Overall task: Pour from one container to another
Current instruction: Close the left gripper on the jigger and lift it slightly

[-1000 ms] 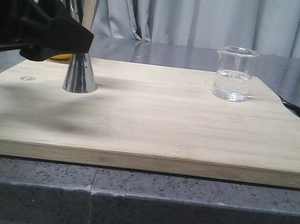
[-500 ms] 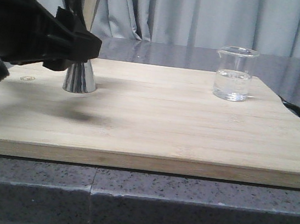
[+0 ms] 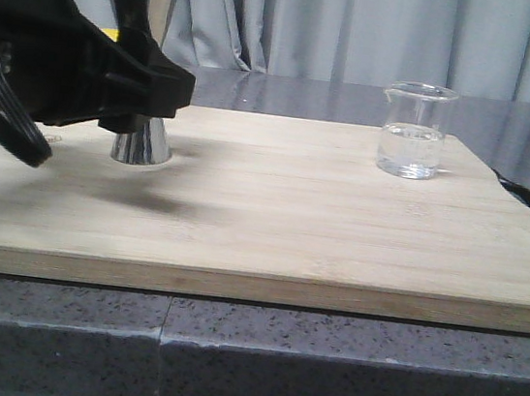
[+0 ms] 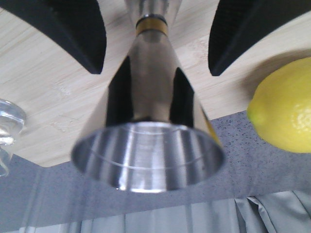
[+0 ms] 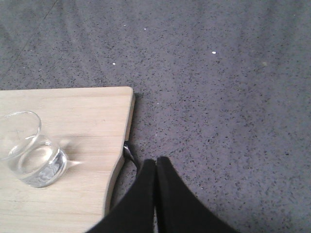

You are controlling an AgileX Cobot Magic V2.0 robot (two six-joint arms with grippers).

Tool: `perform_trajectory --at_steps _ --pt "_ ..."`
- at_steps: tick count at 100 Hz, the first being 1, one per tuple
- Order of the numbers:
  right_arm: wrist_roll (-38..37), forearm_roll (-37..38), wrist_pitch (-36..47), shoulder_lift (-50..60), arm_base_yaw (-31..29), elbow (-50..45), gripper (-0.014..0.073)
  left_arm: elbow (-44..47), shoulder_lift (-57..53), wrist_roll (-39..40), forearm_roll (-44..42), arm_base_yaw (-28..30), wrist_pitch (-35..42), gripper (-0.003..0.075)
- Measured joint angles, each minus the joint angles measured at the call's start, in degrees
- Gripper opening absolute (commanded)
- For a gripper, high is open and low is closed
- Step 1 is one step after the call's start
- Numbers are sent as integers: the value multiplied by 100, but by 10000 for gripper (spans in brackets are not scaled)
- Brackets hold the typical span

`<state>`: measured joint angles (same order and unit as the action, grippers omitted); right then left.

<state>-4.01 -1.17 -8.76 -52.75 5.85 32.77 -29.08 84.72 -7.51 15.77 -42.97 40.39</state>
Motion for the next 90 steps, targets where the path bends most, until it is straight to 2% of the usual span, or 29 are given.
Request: perform_trajectory --at_steps 28,66,90 --pt "0 10 11 0 0 0 -73 0 0 21 0 0 89 188" --pt "0 10 50 0 0 0 -73 0 0 29 -11 0 89 -7" --pt "0 10 74 0 0 0 -73 0 0 29 -22 0 135 -18"
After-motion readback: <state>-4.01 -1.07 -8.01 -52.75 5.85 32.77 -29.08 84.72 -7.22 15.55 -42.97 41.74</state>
